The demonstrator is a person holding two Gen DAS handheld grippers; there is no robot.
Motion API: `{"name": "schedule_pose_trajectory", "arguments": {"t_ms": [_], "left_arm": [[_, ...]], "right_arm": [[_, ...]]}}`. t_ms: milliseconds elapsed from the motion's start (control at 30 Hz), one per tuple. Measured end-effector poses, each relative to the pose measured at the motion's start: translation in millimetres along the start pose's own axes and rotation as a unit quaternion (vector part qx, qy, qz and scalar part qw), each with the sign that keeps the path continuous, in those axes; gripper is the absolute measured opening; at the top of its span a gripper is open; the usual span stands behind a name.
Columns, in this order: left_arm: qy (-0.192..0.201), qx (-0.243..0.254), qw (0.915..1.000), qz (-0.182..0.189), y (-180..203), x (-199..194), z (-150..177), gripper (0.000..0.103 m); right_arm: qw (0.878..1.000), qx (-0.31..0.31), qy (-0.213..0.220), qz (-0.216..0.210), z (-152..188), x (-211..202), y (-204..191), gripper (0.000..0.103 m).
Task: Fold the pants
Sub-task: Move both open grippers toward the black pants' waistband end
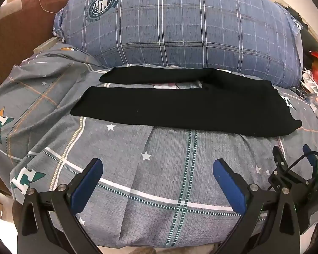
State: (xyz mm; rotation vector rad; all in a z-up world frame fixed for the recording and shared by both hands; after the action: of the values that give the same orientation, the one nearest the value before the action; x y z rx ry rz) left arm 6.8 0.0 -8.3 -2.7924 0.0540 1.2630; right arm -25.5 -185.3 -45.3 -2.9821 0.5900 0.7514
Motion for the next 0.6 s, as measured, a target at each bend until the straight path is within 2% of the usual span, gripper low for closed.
{"name": "schedule_pose_trajectory", "arguments": {"t_ms": [600], "left_arm": [[-0.017,0.002,0.9998,0.007,-4,17,11,0.103]], "right_arm": [[1.0,-0.003,-0.008,-0.003,3,6,-4,0.099]]}}
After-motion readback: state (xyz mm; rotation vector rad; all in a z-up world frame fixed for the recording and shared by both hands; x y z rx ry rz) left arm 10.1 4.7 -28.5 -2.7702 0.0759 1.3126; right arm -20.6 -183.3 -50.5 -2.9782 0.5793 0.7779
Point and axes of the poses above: each gripper's, at about its wrist camera, not at the fingertips, and x roughly the way its jaws point, y to its right, z to its underside, the point moved 1 cm from there along x, roughly the way its jaws point, and after that the axes turned 4 degrees about x, right-handed, at the moved point
